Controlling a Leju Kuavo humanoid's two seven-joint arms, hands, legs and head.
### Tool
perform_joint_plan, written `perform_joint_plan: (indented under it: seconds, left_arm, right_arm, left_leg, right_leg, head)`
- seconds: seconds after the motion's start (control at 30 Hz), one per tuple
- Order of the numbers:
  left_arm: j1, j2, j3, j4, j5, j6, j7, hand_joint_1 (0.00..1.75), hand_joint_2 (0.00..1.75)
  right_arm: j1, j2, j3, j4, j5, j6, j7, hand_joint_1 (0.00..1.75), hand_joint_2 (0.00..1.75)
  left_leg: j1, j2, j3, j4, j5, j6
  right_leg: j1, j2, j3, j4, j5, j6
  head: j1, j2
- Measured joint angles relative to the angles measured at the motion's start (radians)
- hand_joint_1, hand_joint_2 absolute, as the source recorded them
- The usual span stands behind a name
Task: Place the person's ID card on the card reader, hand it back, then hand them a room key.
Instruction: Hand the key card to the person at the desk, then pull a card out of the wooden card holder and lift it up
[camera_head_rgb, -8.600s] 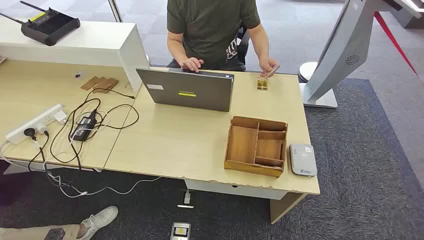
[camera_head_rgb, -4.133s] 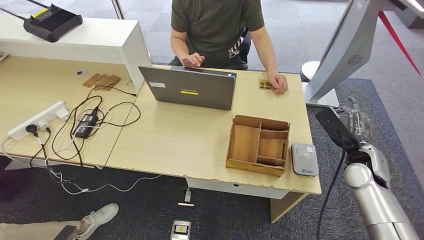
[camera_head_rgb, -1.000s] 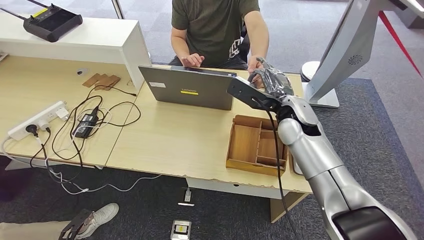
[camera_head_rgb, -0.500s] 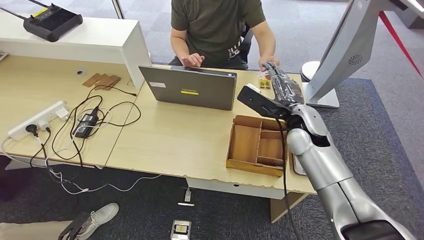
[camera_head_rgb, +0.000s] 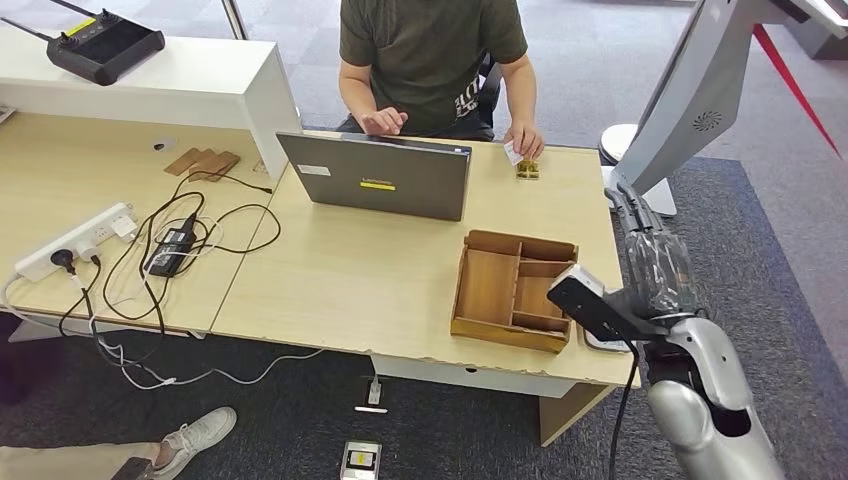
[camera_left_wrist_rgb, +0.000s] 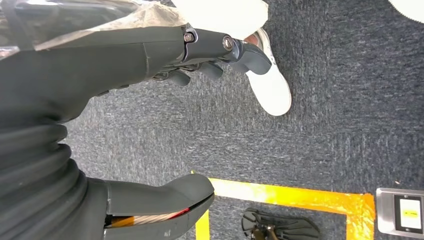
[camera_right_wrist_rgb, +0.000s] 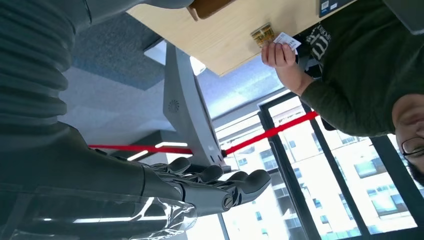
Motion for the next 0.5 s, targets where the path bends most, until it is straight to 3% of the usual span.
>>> perform_joint_plan:
  seconds: [0.2,0.5]
  left_arm:
    - [0.007,0.001,0.015,0.0,0.002,0.001,-0.007,0.0,1.75]
    - [0.014,0.0,0.034,0.0,0.003,-0.005,-0.019,0.0,1.75]
  right_arm:
    - [0.087,-0.004,0.009,-0.062,0.11,0.013,0.003,0.0,1.75]
    - [0.108,-0.002,0.094,0.029,0.166,-0.005,0.012,0.0,1.75]
  left_leg:
    - [0.0,0.0,0.0,0.0,0.001,-0.001]
    - [0.0,-0.001,-0.001,0.0,0.001,-0.001]
  right_leg:
    - [0.0,0.0,0.001,0.0,0.0,0.0]
    - [0.0,0.0,0.0,0.0,0.001,-0.001]
  head:
    - [0.0,0.0]
    - [0.0,0.0]
